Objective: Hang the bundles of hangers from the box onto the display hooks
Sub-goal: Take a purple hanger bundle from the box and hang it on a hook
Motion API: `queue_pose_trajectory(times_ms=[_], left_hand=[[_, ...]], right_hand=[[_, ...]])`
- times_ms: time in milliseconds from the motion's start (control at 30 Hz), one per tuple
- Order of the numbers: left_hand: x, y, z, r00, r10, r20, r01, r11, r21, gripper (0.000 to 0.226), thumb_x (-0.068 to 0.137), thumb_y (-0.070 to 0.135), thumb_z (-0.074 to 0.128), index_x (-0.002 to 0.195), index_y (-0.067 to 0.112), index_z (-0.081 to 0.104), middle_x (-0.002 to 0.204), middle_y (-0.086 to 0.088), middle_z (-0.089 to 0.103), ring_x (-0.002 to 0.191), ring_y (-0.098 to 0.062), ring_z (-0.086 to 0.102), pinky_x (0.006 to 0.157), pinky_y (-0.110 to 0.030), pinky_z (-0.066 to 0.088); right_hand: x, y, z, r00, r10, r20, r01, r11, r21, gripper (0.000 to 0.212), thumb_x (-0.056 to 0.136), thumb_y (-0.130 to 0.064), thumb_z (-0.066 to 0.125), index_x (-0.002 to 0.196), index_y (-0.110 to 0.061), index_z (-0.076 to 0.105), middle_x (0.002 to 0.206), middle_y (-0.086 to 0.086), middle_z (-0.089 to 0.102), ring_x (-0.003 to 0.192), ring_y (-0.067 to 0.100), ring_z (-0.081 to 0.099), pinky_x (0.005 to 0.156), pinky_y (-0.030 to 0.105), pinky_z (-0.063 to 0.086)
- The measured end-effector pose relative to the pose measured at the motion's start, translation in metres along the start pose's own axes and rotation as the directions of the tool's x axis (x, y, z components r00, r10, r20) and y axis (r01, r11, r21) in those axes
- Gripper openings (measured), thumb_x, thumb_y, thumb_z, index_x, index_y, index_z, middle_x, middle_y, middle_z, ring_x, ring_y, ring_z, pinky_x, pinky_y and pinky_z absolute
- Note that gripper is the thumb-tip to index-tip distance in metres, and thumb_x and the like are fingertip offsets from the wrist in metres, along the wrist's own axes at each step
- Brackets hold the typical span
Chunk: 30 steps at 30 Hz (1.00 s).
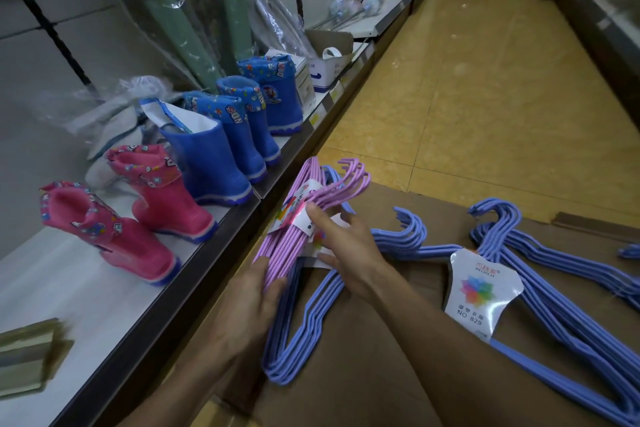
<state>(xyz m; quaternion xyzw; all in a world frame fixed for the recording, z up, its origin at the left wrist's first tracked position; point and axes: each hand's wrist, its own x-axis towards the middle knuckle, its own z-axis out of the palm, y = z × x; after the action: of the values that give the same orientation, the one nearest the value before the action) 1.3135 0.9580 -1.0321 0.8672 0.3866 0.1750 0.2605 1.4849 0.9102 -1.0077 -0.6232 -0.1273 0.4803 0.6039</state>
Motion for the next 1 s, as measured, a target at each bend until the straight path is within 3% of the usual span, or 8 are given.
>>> queue_pose_trajectory(times_ms=[233,400,533,633,733,800,900,1000], left_hand=[[-0.018,0.052,0.0,0.997,0.032,-0.071,-0.033,0.999,-0.007,0.007,0.097,0.028,0.053,0.095,0.024,0.048,0.081,0.005,0.051,0.065,-0.005,0.043,0.058,-0.019,0.03],[-0.027,0.068,0.004,0.999,-0.014,-0.036,0.015,1.0,0.014,0.043,0.101,0.036,0.042,0.141,0.021,0.039,0.131,0.007,0.05,0.109,-0.003,0.045,0.074,-0.005,0.019],[-0.024,0.076,-0.006,0.998,0.031,0.058,-0.029,0.999,-0.038,0.032,0.098,0.038,0.049,0.128,0.028,0.045,0.117,0.017,0.048,0.091,0.002,0.043,0.072,-0.003,0.032],[-0.023,0.085,-0.022,0.981,0.09,0.171,-0.059,0.982,-0.178,0.026,0.093,0.043,0.056,0.116,0.032,0.053,0.102,0.014,0.059,0.085,-0.004,0.058,0.076,-0.022,0.053],[-0.027,0.103,-0.049,0.964,0.205,0.172,-0.165,0.962,-0.219,0.023,0.094,0.044,0.054,0.113,0.033,0.06,0.087,0.018,0.061,0.079,0.007,0.058,0.067,-0.007,0.044],[-0.03,0.115,-0.068,0.965,0.24,0.108,-0.2,0.936,-0.29,0.022,0.095,0.044,0.051,0.107,0.032,0.066,0.084,0.012,0.067,0.073,0.003,0.063,0.069,-0.015,0.051],[-0.029,0.126,-0.097,0.996,0.094,0.002,-0.068,0.738,-0.671,0.023,0.098,0.029,0.05,0.098,0.018,0.071,0.079,-0.003,0.07,0.064,-0.017,0.065,0.058,-0.036,0.056],[-0.019,0.135,-0.123,0.992,-0.09,-0.083,-0.026,0.509,-0.86,0.022,0.099,0.018,0.049,0.098,0.005,0.066,0.076,-0.011,0.062,0.058,-0.02,0.057,0.048,-0.029,0.051]], right_hand=[[0.026,-0.005,0.03,0.968,-0.026,-0.249,0.073,0.98,0.182,0.105,0.021,-0.082,0.079,0.116,-0.047,0.049,0.11,-0.006,0.07,0.106,0.029,0.066,0.095,0.054,0.05],[0.002,-0.027,0.027,0.942,-0.03,-0.335,0.112,0.967,0.23,0.071,0.066,-0.05,0.08,0.127,-0.029,0.052,0.112,0.005,0.069,0.092,0.026,0.071,0.084,0.051,0.058],[-0.014,-0.042,0.017,0.93,-0.043,-0.366,0.15,0.952,0.268,0.051,0.079,-0.034,0.079,0.122,-0.017,0.057,0.105,0.009,0.071,0.084,0.027,0.073,0.077,0.05,0.06],[-0.037,-0.061,0.009,0.936,-0.085,-0.341,0.203,0.923,0.326,0.038,0.082,-0.027,0.078,0.112,-0.011,0.063,0.094,0.012,0.075,0.078,0.028,0.075,0.076,0.053,0.06],[-0.067,-0.084,0.0,0.947,-0.131,-0.293,0.242,0.892,0.382,0.03,0.084,-0.02,0.077,0.106,-0.004,0.066,0.091,0.016,0.076,0.078,0.031,0.075,0.075,0.055,0.059],[-0.088,-0.099,-0.006,0.951,-0.165,-0.26,0.26,0.884,0.389,0.03,0.085,-0.018,0.074,0.109,-0.001,0.067,0.093,0.017,0.075,0.079,0.029,0.075,0.072,0.053,0.06],[-0.115,-0.115,-0.017,0.956,-0.221,-0.194,0.282,0.878,0.388,0.032,0.087,-0.022,0.071,0.113,-0.003,0.066,0.1,0.017,0.075,0.085,0.028,0.075,0.073,0.05,0.061],[-0.137,-0.124,-0.034,0.955,-0.272,-0.115,0.296,0.886,0.356,0.05,0.08,-0.035,0.073,0.121,-0.007,0.065,0.11,0.016,0.073,0.101,0.033,0.071,0.086,0.055,0.056]])
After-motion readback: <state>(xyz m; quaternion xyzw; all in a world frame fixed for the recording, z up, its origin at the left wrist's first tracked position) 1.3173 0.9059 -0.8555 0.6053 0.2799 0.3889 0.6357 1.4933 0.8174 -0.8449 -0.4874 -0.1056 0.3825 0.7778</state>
